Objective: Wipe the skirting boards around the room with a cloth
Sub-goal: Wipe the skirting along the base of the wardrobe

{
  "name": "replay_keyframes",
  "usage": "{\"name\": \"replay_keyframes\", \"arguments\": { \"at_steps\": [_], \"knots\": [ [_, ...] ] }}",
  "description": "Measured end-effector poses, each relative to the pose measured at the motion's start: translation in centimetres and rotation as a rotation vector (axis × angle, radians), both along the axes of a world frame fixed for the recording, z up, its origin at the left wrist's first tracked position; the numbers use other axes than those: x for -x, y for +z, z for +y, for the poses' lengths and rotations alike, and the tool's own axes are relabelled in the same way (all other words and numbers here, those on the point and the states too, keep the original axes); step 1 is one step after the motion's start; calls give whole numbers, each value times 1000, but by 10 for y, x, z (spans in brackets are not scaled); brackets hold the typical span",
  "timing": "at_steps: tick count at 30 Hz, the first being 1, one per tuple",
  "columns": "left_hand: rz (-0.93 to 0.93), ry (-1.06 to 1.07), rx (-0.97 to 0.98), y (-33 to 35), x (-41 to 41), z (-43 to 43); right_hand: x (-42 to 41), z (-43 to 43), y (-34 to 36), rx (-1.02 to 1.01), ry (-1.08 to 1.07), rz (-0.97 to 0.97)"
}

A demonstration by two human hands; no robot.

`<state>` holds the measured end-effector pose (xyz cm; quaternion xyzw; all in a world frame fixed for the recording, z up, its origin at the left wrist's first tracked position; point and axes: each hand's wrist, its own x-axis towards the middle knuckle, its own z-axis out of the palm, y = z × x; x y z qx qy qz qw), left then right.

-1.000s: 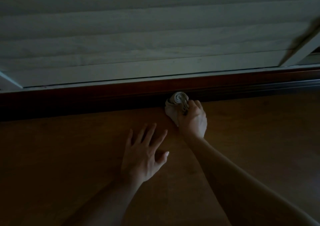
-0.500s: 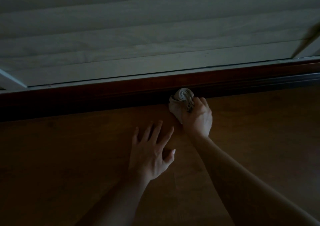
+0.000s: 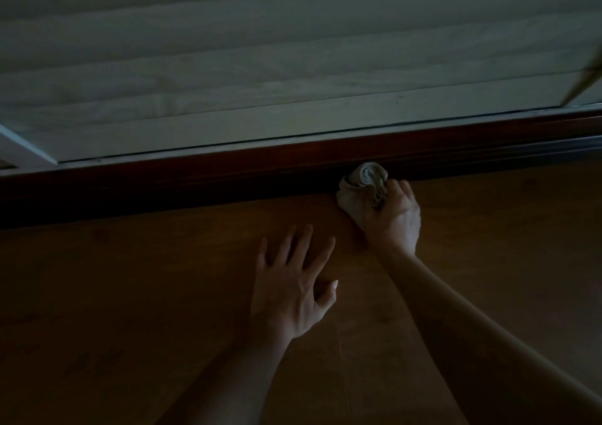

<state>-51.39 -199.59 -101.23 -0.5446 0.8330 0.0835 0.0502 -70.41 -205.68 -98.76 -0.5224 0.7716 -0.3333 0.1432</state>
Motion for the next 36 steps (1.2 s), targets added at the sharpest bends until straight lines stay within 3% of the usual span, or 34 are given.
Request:
{"name": "replay_keyframes", "arguments": {
  "at_steps": [4,10,16,21,25,30,36],
  "knots": [
    [-16,-4,7,0,1,0,15,0,-7,11,-97,35],
    [-18,1,-10,0,1,0,21,-2,-2,23,24,13],
    [-46,3,-8,-4,1,-1,73,3,-8,-3,-197,15],
    [-72,6,-15,-1,3,-1,69,0,-6,30,-48,79],
    [-77,5,-16,0,3,0,67,2,-9,45,-145,42],
    [-79,6,-12,0,3,0,61,-1,-4,43,28,46],
    [-71,5,-13,-1,3,-1,110,3,-10,19,-231,40]
  ]
}}
